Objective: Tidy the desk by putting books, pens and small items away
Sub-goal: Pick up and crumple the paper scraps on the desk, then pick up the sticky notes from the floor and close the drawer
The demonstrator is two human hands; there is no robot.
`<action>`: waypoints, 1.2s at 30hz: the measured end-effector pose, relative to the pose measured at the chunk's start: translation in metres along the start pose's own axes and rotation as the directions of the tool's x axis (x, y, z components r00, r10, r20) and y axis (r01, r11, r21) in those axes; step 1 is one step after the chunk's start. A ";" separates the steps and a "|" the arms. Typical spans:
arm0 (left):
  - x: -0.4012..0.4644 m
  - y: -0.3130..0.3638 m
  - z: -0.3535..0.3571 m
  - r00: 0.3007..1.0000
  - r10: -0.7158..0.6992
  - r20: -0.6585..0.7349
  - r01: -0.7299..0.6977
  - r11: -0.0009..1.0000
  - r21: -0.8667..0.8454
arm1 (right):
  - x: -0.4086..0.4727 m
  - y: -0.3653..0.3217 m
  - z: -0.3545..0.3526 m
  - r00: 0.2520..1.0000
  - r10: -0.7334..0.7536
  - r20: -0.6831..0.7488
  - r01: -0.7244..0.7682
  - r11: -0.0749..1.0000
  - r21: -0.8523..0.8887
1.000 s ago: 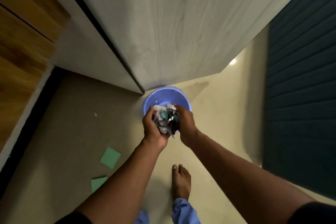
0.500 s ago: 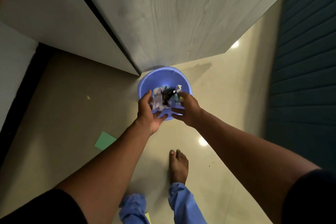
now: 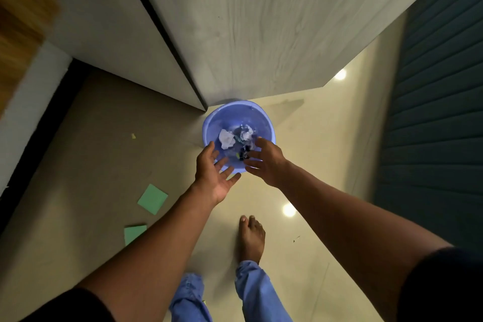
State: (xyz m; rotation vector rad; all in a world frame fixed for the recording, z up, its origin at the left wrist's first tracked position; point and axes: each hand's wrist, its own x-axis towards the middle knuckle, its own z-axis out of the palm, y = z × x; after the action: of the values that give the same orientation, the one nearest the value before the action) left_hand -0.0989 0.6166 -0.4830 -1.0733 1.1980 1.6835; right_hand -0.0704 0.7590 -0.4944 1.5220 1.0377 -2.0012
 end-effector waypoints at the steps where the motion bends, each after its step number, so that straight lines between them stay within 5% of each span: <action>1: -0.008 0.001 -0.002 1.000 -0.013 0.008 0.013 1.000 0.004 | -0.009 -0.001 0.002 1.000 -0.012 0.004 0.012 1.000 -0.028; 12: -0.151 0.014 -0.060 0.999 -0.035 0.026 0.033 0.995 0.091 | -0.144 -0.014 0.052 0.991 -0.074 0.111 0.109 0.932 -0.345; 20: -0.294 0.005 -0.132 0.996 0.071 -0.063 -0.056 0.977 0.206 | -0.260 0.004 0.097 0.971 -0.032 0.235 0.180 0.745 -0.642; 36: -0.512 -0.213 -0.274 0.932 0.103 -0.349 -0.166 0.974 -0.156 | -0.428 0.158 0.124 0.849 0.096 0.520 0.484 0.255 -0.837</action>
State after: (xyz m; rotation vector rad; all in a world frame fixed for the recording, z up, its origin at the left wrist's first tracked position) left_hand 0.3179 0.3400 -0.1189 -1.4702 1.3779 1.7904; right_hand 0.0982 0.5181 -0.1238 0.1578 1.7791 -1.1687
